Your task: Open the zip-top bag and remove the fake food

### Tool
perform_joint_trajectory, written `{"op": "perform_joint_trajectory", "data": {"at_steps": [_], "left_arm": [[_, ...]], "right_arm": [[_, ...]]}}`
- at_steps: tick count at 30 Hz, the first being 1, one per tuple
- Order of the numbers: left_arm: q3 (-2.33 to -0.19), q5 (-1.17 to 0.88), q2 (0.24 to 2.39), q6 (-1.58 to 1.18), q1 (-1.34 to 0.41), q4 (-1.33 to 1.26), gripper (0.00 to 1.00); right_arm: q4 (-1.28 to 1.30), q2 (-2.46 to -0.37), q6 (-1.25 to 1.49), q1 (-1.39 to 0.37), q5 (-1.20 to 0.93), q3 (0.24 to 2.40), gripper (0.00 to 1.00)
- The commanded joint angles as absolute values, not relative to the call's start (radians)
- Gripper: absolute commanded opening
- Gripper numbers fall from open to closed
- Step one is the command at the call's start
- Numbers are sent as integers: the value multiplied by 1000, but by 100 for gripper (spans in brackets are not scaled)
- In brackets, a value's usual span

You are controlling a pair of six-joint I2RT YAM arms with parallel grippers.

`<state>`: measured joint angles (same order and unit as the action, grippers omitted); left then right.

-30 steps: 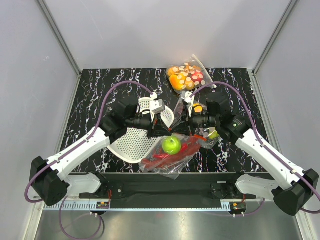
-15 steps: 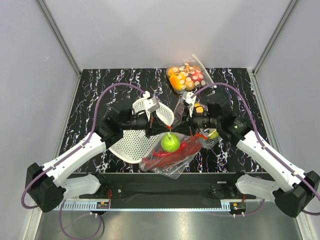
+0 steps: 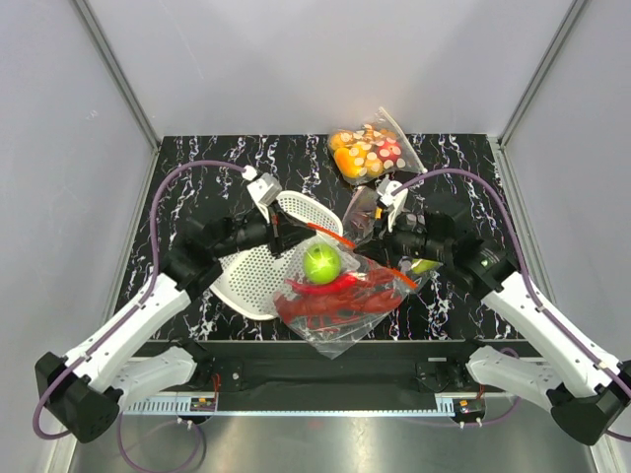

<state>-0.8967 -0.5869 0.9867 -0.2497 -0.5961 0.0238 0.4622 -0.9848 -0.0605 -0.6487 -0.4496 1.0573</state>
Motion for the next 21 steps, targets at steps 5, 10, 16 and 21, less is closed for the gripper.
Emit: {"op": "perform_joint_trajectory", "data": {"at_steps": [5, 10, 16, 21], "left_arm": [[-950, -359, 920, -258, -551, -9, 0], [-950, -220, 907, -250, -549, -3, 0], [-979, -71, 894, -204, -537, 89, 0], [-973, -5, 876, -192, -526, 103, 0]], "right_arm": [[577, -905, -34, -653, -250, 1106, 0], [606, -896, -15, -653, -196, 1117, 0], [641, -891, -6, -653, -129, 1127, 0], [673, -877, -6, -653, -87, 1140, 0]]}}
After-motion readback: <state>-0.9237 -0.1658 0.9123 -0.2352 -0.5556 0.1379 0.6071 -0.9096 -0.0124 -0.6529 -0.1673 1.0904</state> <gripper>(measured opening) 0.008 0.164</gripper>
